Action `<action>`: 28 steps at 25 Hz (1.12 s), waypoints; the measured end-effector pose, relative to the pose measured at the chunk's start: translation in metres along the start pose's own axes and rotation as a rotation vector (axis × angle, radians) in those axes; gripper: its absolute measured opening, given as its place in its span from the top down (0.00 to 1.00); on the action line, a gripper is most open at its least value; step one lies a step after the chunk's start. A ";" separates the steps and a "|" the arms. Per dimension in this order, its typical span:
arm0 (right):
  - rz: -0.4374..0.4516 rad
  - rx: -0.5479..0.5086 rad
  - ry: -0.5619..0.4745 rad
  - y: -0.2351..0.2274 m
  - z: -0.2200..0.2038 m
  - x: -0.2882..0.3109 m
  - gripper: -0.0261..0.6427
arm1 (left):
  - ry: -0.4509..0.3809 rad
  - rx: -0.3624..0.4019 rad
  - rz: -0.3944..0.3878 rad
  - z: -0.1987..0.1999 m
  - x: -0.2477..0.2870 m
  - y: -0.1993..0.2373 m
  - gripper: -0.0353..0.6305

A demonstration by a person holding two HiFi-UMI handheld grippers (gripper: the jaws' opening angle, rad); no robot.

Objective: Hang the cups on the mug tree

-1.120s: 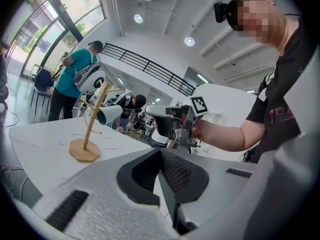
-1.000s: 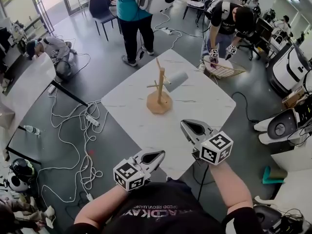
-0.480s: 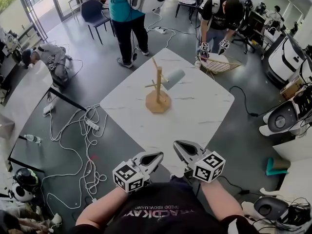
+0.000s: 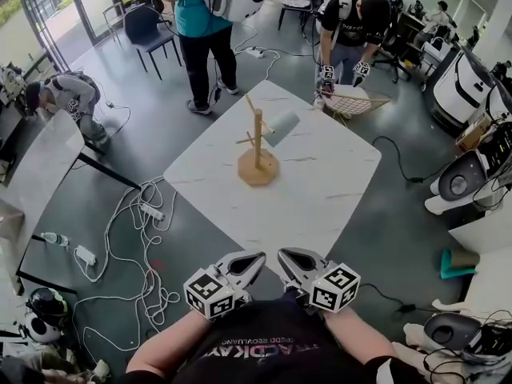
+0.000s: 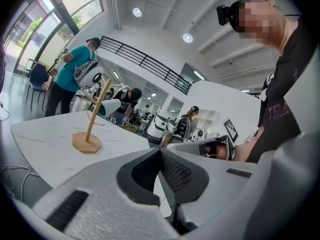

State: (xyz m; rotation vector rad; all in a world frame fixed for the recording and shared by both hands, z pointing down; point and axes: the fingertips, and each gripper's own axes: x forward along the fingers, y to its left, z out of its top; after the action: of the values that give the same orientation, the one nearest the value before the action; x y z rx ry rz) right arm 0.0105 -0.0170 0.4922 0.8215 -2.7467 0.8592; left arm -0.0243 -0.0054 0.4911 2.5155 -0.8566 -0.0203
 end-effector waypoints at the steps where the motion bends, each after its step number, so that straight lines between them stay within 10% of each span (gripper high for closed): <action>1: 0.000 -0.002 0.005 0.003 -0.004 0.001 0.94 | 0.000 -0.001 0.001 0.000 -0.002 0.000 0.96; 28: 0.070 -0.020 0.057 0.050 -0.047 0.017 0.95 | -0.012 -0.027 0.035 -0.021 -0.040 -0.001 0.96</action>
State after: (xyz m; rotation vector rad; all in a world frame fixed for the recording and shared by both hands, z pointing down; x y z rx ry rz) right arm -0.0323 0.0360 0.5115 0.6902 -2.7446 0.8526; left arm -0.0524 0.0282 0.5037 2.4766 -0.8992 -0.0349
